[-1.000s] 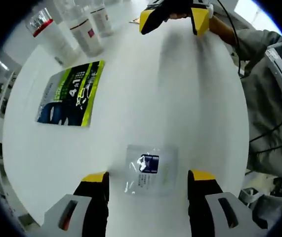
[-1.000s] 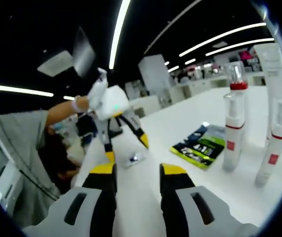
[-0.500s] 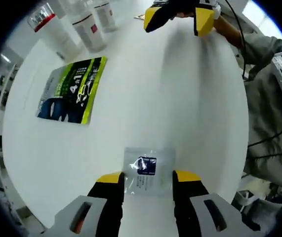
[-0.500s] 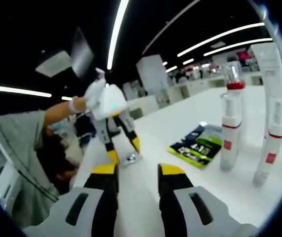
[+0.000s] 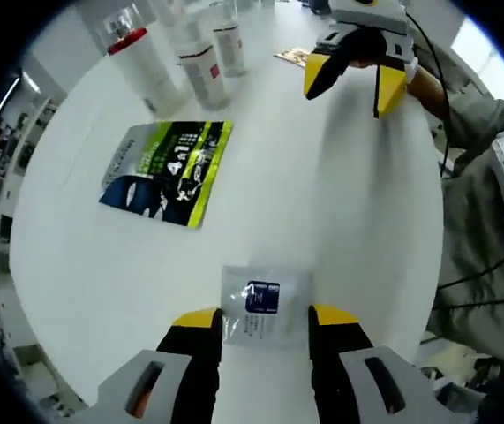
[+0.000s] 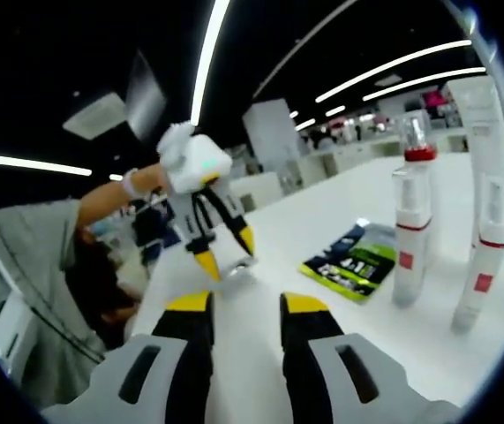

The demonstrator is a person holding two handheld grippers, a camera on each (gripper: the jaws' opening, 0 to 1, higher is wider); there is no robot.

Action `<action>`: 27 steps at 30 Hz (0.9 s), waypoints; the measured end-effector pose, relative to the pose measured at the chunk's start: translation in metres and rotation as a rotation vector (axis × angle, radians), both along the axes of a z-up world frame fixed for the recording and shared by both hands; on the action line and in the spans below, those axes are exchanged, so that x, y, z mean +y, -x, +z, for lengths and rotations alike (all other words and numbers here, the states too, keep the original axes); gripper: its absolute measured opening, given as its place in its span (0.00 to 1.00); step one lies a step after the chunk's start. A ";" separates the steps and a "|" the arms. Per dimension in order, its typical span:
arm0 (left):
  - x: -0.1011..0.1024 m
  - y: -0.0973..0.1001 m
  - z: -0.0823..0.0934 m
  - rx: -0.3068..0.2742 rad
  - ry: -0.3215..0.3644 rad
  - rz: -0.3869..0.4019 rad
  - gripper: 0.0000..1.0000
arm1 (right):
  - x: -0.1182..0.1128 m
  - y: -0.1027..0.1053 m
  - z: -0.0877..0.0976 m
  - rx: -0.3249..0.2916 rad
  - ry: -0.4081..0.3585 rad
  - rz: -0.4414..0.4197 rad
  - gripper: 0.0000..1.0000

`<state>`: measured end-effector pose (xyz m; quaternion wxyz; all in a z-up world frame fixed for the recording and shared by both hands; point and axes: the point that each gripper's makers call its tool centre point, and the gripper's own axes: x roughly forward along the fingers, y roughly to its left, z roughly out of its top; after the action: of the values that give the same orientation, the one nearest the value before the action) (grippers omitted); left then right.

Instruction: Arrange the skincare products in the storage area until every visible bottle or jar stands upright without overlapping.

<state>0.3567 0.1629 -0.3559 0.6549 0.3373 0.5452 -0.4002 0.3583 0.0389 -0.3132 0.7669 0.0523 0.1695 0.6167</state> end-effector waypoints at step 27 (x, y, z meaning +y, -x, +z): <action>-0.048 -0.017 -0.014 0.078 -0.073 -0.131 0.39 | -0.003 -0.010 0.001 0.007 -0.009 -0.071 0.24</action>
<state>0.3739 0.1150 -0.3699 0.5928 0.3801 0.5611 -0.4350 0.3685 0.0359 -0.3120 0.7874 0.0639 0.1676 0.5898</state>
